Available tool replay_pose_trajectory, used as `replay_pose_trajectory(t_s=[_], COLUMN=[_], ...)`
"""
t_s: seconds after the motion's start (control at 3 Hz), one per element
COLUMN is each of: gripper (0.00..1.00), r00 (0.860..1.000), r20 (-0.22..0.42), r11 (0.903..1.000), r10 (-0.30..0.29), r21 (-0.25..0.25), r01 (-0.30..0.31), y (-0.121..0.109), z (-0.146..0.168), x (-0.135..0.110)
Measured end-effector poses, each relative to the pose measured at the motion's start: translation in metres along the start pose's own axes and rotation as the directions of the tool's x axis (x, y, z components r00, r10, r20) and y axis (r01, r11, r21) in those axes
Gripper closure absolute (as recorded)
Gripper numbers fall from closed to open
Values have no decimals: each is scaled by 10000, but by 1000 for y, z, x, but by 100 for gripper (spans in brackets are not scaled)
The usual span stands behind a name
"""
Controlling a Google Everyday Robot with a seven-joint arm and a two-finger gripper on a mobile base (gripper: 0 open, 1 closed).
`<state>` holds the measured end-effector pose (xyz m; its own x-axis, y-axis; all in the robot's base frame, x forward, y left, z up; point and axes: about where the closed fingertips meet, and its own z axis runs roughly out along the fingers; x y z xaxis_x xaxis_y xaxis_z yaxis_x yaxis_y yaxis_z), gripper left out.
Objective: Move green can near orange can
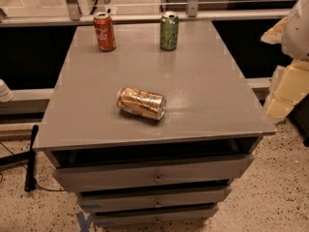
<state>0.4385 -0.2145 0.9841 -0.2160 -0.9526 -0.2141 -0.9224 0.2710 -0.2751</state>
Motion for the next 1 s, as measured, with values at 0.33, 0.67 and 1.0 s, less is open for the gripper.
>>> replay_pose_trajectory(t_s=[0.33,0.67,1.0], gripper=[0,0,0], r00=[10000,9974,9755], r20=[2,727,2198], r11=[10000,9996,9965], r10=[0,13,-101], r21=[2,281,834], r01=[0,-33,-85], y=[0,-9,-35], z=[0,11,32], x=[0,-5,-14])
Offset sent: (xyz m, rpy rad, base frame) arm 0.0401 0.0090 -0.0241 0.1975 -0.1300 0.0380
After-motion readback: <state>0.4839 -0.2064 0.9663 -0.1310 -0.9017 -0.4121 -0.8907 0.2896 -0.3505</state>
